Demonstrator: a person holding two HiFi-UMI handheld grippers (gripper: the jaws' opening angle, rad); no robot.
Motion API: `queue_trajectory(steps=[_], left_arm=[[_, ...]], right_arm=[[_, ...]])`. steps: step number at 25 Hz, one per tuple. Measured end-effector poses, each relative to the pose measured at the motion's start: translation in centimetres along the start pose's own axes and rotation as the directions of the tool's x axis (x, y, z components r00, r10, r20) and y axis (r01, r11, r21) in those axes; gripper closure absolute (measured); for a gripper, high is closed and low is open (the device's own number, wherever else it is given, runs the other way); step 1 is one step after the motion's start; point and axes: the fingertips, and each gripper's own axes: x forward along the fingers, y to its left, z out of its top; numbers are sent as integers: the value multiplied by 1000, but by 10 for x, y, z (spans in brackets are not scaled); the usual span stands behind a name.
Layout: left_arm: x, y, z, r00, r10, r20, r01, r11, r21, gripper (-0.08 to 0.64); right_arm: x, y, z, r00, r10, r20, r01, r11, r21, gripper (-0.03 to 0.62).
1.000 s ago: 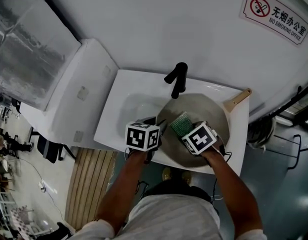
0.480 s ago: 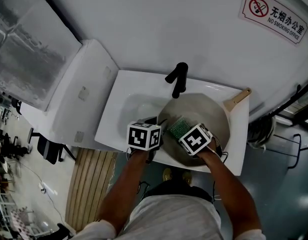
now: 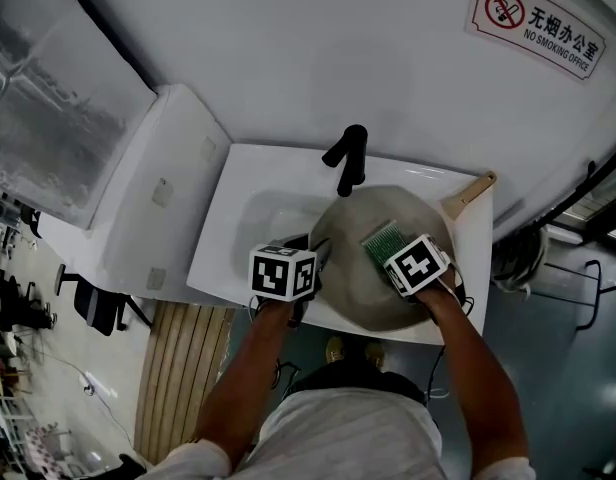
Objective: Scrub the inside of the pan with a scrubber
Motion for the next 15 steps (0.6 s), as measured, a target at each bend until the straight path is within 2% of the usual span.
queue_trajectory(steps=[7, 15], left_arm=[[1, 0, 0, 1000, -2, -4, 2, 1000, 7, 416], [1, -1, 0, 1000, -7, -2, 7, 1000, 3, 414]], right_arm=[[-19, -7, -1, 999, -20, 30, 20, 1000, 3, 288], [-34, 56, 14, 995, 77, 69, -70, 992, -101, 288]])
